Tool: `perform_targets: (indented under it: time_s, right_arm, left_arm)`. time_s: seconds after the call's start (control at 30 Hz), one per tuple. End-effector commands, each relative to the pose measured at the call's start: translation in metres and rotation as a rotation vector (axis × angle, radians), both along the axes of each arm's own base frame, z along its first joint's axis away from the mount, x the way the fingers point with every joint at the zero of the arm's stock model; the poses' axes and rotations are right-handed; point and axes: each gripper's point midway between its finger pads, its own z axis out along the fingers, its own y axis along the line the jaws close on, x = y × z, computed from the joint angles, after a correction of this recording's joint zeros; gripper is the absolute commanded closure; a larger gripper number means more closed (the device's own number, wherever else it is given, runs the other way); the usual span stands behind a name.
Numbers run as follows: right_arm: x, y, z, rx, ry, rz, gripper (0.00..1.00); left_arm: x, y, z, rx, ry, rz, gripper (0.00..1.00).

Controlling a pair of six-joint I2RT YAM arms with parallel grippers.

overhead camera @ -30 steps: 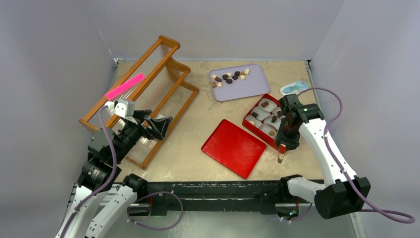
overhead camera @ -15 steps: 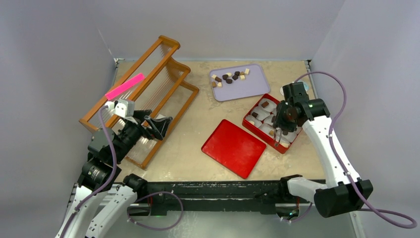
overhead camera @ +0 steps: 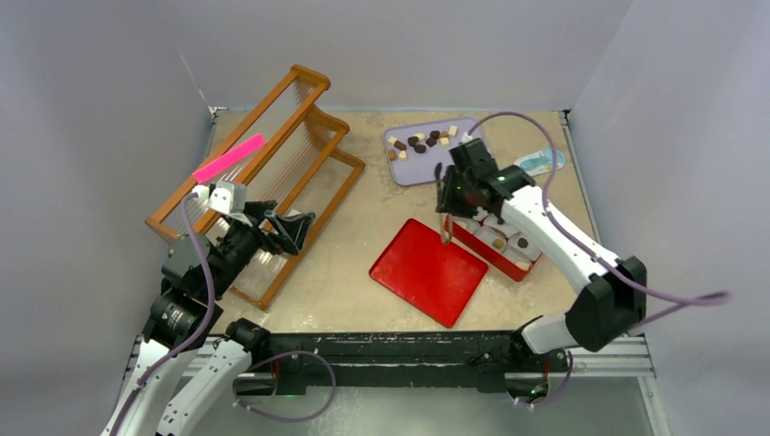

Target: Pack the chocolate

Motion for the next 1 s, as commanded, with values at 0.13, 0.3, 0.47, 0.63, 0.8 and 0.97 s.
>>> perform_targets:
  time_s: [0.13,0.3,0.47,0.63,0.8,0.97]
  right_arm:
    - [0.032,0.118,-0.012,0.147,-0.051,0.02,0.65]
    - [0.029,0.155,-0.037,0.128,-0.017,-0.022,0.63]
    - [0.026,0.186,-0.059,0.152,0.006,-0.028,0.62]
    - [0.027,0.206,-0.082,0.114,0.053,-0.038,0.6]
    - [0.025,0.218,-0.094,0.114,0.097,-0.069,0.57]
    - [0.016,0.222,-0.105,0.098,0.116,-0.088,0.5]
  left_arm:
    - [0.005,0.007,-0.002,0.021,-0.004,0.046,0.03]
    - [0.003,0.009,0.001,0.016,-0.012,0.051,0.03]
    - [0.004,0.014,0.002,0.01,-0.016,0.079,0.03]
    - [0.004,0.018,0.004,0.006,-0.021,0.099,0.03]
    - [0.004,0.019,0.004,0.004,-0.021,0.104,0.03]
    - [0.004,0.02,0.004,0.005,-0.022,0.109,0.03]
